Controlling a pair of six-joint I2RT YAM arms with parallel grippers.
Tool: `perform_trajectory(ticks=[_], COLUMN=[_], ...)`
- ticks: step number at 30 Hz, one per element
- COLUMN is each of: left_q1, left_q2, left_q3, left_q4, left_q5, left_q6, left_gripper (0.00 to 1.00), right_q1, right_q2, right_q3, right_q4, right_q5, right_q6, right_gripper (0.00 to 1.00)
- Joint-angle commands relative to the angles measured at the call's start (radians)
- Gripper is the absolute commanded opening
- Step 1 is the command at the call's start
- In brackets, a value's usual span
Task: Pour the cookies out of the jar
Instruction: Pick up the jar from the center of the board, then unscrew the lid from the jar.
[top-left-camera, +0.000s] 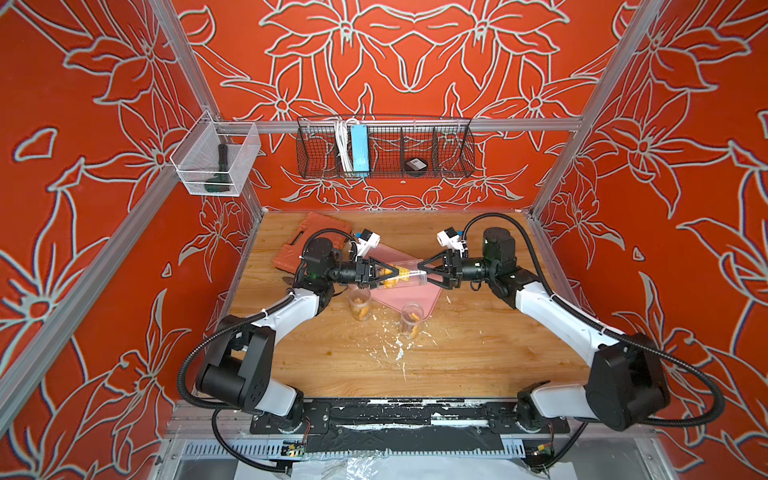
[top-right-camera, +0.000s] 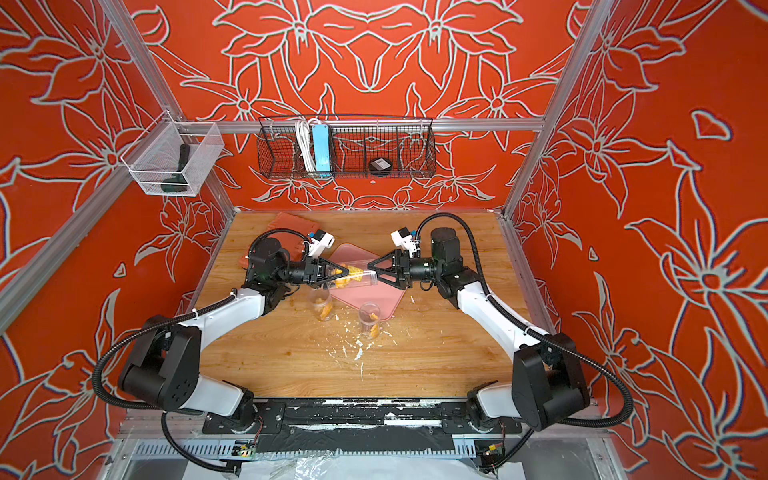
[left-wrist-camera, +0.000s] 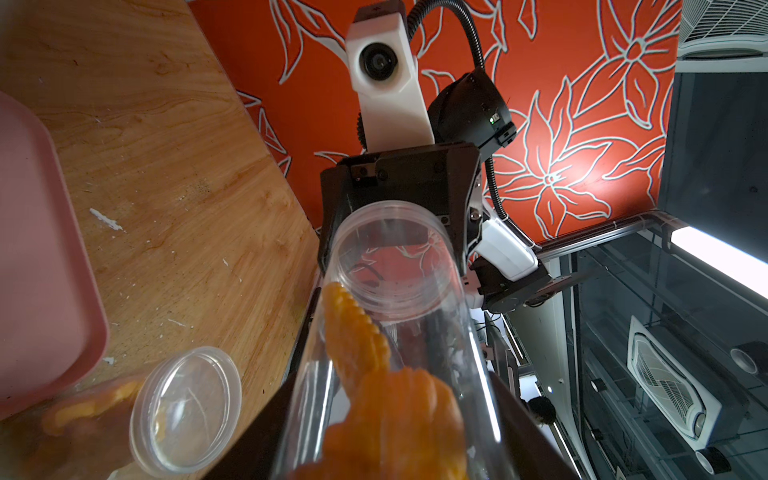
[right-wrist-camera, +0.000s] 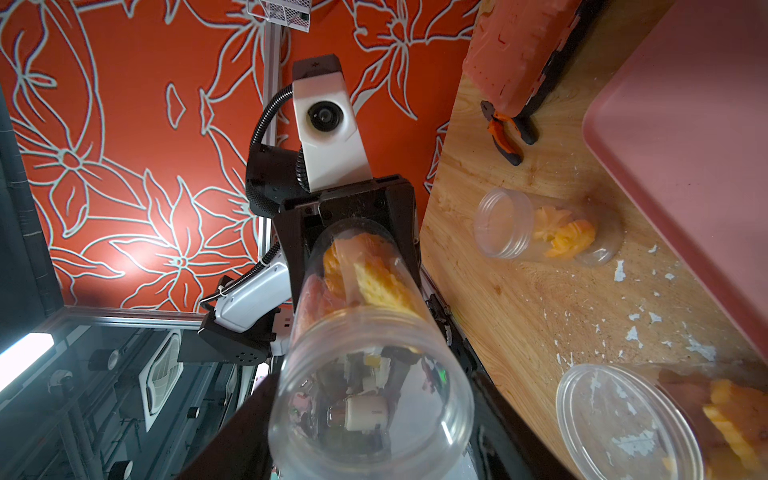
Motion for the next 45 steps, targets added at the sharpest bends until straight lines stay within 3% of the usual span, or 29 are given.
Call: perform_trajectory(ticks=[1, 9, 15, 19, 32, 41, 45], left_q1=[0.036, 0.038, 0.043, 0.044, 0.044, 0.044, 0.044], left_q2=[0.039, 0.031, 0.047, 0.061, 0.064, 0.066, 0.069], left_q3=[0.012, 0.017, 0.018, 0.018, 0.017, 0.015, 0.015], left_q4=[0.075, 0.058, 0.075, 0.135, 0.128, 0.132, 0.129], left_q5=[-0.024, -0.022, -0.024, -0.022, -0.022, -0.022, -0.022], left_q6=[-0.070, -0.070, -0.089, -0.138, -0.139, -0.142, -0.138], left_gripper=[0.48, 0.47, 0.47, 0.47, 0.47, 0.47, 0.47], right_q1=[-0.012, -0.030, -0.031, -0.031, -0.032, -0.030, -0.032], right_q2=[0.016, 0.056, 0.053, 0.063, 0.075, 0.105, 0.173], right_q3=[0.015, 0.084, 0.127, 0.125, 0.128, 0.130, 0.205], right_q4=[0.057, 0.022, -0.141, -0.137, -0.150, -0.123, -0.154], right_q5=[-0.047, -0.118, -0.129, -0.146, -0.098, -0.074, -0.098], right_q6=[-0.035, -0.239, -0.443, -0.503, -0.695, -0.751, -0.655], right_gripper=[0.61, 0.58, 0.54, 0.54, 0.55, 0.59, 0.80])
